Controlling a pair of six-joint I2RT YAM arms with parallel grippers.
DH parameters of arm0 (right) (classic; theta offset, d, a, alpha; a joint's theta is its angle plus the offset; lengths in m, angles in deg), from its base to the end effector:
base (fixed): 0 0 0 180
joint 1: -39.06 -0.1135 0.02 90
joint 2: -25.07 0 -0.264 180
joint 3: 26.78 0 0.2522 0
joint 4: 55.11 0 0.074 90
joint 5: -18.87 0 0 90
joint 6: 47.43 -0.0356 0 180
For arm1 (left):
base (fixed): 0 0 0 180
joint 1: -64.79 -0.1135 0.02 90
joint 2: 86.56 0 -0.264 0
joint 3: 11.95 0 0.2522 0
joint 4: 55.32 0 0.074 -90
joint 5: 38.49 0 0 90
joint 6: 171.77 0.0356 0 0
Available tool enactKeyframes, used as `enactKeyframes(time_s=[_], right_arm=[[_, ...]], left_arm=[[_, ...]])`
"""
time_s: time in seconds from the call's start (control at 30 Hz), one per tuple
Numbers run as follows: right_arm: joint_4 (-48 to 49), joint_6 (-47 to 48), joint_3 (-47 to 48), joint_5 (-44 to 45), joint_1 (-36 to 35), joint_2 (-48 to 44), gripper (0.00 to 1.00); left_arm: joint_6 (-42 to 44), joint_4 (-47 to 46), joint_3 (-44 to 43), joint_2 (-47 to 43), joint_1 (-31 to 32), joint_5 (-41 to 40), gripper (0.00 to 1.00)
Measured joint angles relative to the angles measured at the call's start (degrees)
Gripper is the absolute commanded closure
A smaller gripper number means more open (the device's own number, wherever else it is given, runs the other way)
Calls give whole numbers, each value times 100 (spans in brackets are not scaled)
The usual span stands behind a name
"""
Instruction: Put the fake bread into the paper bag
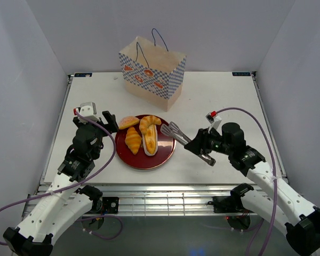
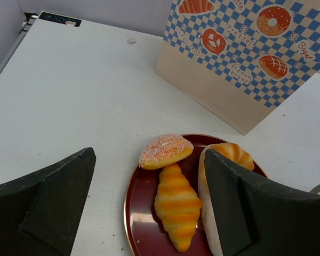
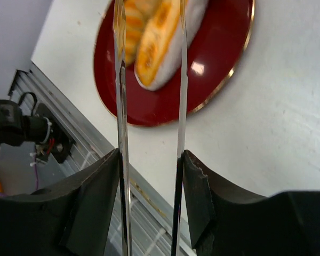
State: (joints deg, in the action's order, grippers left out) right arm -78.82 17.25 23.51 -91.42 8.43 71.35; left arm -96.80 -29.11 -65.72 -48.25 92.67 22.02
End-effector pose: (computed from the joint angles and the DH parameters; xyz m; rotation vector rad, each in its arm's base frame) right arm 0.1574 0.1075 0.2857 -0.3453 1.9916 0.9793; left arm 0.1488 -0.0589 0.3248 -0.1774 1.7258 -0.0982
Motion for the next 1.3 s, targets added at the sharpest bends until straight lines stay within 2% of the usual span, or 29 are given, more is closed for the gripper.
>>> enactKeyframes(time_s=[0.2, 0.5, 0.97, 1.17, 1.3], right_arm=[[205, -575, -988, -24, 0, 46, 46], [1648, -1246, -1394, -273, -2, 885, 45], [2406, -1172, -522, -391, 120, 2297, 46], [2487, -1137, -96, -516, 214, 3040, 46], [2398, -1084, 66, -538, 216, 3163, 47]], left_arm=[[2, 0, 0, 33, 0, -4, 7], [15, 2, 0, 160, 0, 0, 7], [17, 0, 0, 164, 0, 42, 7], [17, 0, 0, 162, 0, 61, 7], [17, 0, 0, 162, 0, 90, 7]])
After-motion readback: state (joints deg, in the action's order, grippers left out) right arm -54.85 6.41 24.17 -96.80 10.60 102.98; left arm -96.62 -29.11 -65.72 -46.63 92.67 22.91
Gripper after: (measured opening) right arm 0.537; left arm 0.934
